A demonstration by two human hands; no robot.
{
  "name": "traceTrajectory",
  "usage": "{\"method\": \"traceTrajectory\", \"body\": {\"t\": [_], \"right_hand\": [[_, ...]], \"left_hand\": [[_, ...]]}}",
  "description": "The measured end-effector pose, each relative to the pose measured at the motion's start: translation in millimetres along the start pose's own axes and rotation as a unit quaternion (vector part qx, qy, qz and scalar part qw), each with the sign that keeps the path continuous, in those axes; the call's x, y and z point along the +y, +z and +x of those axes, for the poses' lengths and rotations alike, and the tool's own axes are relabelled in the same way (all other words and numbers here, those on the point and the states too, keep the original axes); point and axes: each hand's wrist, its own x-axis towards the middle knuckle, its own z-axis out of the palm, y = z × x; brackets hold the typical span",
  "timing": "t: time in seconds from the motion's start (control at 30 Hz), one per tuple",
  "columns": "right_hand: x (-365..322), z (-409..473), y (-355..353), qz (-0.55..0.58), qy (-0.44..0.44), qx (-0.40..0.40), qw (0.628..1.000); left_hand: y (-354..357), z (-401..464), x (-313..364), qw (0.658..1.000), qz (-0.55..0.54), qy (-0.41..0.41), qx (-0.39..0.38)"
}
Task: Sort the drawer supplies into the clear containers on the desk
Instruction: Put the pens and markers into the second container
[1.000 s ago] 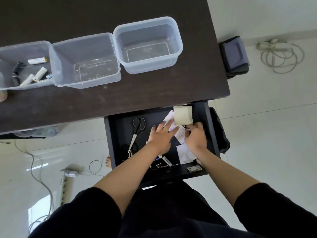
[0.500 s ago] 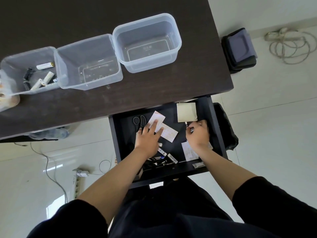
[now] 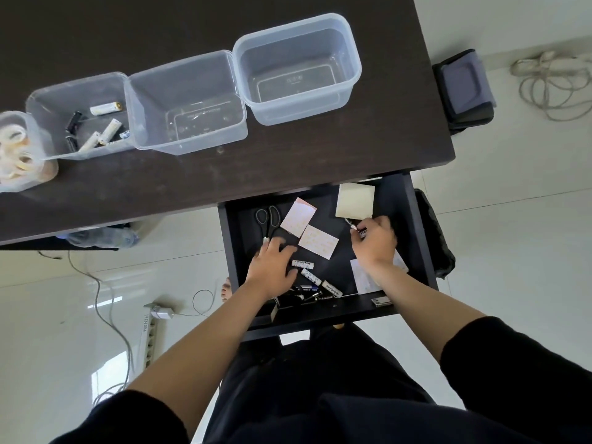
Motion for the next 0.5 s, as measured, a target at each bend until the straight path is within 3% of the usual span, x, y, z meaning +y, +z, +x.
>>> {"method": "traceTrajectory", "body": {"t": [0.1,0.2,0.27,0.4,0.5], "right_hand": [[5.8,-9.9,-1.9,-0.029,-0.081,-0.033,0.996],[9.9,-27.5,-1.0,-0.035,-0.211,-0.073,0.974],[8.1,-39.3,-1.6,-0.033,-0.264,-0.147,0.953],[-1.5,-46.2,-1.9,-0.091,-0.252,-0.310,0.912],[-8.3,-46.4,2.4,-0.160,-0.244,-0.359,0.887]], "left_hand": [[3.6,-4.9,-14.2,0.995,-0.086,-0.041,-0.016],[3.0,-2.7,-15.7,0.998,-0.049,-0.021,-0.037],[1.8,-0.5,-12.1,0.999,-0.011,0.002,-0.042],[2.6,0.2,-5.6,0.996,0.022,0.052,-0.062],[2.8,1.3,1.4,0.992,0.017,0.060,-0.109]]}}
